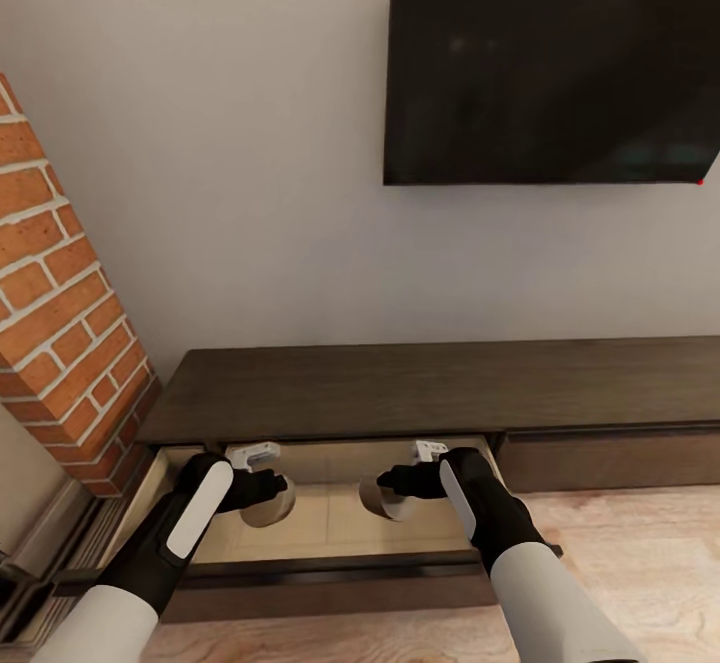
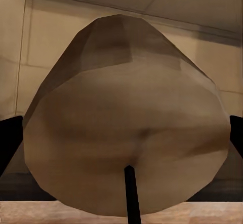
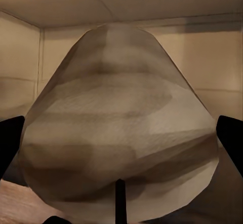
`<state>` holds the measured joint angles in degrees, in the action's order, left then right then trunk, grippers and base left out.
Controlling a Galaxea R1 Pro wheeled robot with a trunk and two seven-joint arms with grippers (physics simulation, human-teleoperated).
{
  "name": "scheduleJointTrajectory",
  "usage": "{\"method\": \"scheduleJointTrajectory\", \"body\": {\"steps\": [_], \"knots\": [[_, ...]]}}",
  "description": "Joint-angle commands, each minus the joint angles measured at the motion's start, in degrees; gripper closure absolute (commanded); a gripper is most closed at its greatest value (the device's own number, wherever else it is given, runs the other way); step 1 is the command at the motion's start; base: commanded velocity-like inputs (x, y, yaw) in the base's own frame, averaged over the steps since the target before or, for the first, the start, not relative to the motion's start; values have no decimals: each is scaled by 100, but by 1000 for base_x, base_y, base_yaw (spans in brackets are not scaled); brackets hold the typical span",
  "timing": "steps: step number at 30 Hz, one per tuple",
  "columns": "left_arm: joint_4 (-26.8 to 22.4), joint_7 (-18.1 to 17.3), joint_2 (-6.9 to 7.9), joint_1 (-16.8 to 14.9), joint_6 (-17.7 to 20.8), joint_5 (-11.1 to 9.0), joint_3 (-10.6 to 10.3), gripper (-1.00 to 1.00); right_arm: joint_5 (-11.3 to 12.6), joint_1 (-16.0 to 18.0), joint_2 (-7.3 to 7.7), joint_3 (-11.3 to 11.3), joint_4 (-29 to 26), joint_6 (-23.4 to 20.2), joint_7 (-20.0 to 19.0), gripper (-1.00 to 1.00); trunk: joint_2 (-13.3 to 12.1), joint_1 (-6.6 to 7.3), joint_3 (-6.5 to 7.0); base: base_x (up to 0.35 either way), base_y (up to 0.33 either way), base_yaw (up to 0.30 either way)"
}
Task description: Place each of the two pumpkins and all three candles from the living room inside a cabinet in the living room (use any cabinet), then make sure every cabinet is closed, and position the cauldron so it is next to a table in the living room.
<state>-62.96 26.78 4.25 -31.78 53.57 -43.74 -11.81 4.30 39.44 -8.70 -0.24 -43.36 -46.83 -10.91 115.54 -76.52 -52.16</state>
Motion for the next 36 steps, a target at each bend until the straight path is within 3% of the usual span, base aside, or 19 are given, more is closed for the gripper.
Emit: {"method": "scheduleJointTrajectory", "body": {"steps": [1,17,36], "knots": [[-6,56,6,-4,4,-59,-28,100,45,2,-1,-2,-6,-28,18,100,2,0,-5,138,0,0],[-9,56,6,-4,4,-63,-66,100,45,2,-5,-2,3,-29,18,100,2,0,-5,98,0,0],[-6,56,6,-4,4,-47,-67,100,27,2,11,1,11,-36,23,100,764,-417,-346,1,0,0]]}}
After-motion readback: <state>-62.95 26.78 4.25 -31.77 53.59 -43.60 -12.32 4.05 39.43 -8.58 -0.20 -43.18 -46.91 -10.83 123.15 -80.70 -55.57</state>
